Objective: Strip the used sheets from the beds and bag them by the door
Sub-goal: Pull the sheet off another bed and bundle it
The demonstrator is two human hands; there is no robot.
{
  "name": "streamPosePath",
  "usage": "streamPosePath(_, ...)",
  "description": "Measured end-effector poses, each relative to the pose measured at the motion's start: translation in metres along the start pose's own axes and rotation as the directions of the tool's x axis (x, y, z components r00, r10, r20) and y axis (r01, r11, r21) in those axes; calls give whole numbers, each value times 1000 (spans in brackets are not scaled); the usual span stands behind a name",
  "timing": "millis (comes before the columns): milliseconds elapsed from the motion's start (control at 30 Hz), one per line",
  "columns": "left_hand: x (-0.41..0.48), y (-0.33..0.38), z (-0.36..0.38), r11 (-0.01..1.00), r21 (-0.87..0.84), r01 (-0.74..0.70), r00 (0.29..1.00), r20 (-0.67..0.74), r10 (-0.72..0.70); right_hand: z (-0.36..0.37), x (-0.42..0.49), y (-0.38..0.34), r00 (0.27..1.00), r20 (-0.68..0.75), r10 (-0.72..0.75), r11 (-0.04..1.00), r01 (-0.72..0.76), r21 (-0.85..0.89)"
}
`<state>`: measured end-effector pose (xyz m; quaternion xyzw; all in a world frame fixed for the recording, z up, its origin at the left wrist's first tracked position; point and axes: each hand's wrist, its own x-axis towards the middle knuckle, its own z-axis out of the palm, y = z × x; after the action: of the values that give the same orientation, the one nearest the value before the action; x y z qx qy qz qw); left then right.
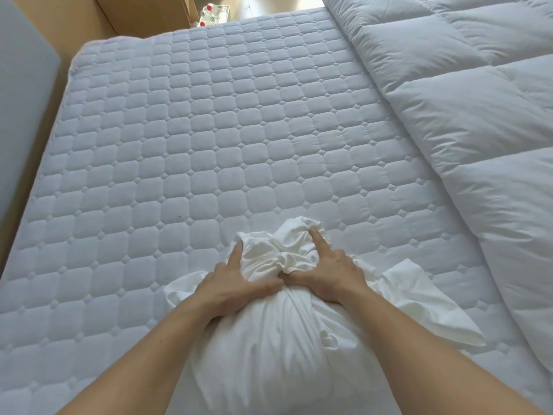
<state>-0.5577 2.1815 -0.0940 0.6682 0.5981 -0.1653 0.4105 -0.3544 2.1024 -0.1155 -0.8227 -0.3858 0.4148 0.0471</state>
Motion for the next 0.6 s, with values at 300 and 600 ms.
streamPosePath(300,3,-27,10,979,-183,-85,988,-143,59,4,-2,0,996,-6,-83,996,84,41)
streamPosePath(600,-14,-32,30,966,-228,-121,982,-167,83,23,-42,19,995,-60,-79,983,88,164)
